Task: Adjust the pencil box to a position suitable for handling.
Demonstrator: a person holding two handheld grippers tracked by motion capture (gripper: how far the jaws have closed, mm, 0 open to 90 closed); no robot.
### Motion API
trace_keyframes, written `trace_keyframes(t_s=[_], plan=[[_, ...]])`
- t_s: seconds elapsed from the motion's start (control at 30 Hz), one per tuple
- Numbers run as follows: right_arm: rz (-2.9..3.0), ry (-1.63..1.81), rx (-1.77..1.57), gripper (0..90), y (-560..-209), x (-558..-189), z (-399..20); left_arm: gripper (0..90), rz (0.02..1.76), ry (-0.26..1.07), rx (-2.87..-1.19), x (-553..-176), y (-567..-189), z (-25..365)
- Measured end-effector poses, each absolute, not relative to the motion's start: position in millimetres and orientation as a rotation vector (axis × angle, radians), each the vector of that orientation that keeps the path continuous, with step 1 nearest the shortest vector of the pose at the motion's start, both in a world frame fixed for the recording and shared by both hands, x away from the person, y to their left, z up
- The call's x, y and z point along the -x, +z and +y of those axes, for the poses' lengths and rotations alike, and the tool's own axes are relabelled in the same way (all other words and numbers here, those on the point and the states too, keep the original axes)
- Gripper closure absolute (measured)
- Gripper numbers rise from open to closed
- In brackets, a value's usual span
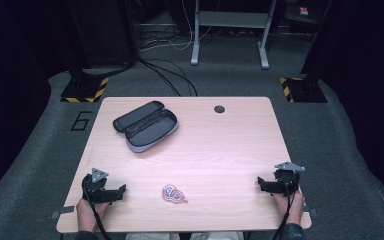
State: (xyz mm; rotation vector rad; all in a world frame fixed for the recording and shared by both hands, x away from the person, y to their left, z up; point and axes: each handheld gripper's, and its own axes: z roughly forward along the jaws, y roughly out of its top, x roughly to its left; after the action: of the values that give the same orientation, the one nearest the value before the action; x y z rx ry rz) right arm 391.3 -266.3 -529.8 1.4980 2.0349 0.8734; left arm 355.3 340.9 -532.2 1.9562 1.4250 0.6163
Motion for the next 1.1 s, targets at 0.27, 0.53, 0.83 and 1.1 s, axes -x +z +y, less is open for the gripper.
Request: trace_keyframes(t_s=[0.27, 0.53, 0.83, 1.1], plan=[[2.032, 0.874, -1.498, 2.1, -529.8, -391.2, -266.2, 0.9, 1.432, 0.63, -1.935, -356.0, -533.1, 340.0], [2.033, 0.875, -1.497, 2.3, -529.7, -391.3, -266.3, 0.6, 1.474, 0.625, -1.913, -356.5, -532.1, 340.8], [2.033, 0.875, -1.497, 2.3, -529.7, -391.3, -266.3, 0.2, 1.376, 0.588, -1.942, -357.4, -522.6, 336.8], [2.033, 0.875, -1.498, 2.3, -529.7, -391.3, -266.2, 0.2, 1.155, 0.534, -2.023, -355.2, -504.9, 316.9]])
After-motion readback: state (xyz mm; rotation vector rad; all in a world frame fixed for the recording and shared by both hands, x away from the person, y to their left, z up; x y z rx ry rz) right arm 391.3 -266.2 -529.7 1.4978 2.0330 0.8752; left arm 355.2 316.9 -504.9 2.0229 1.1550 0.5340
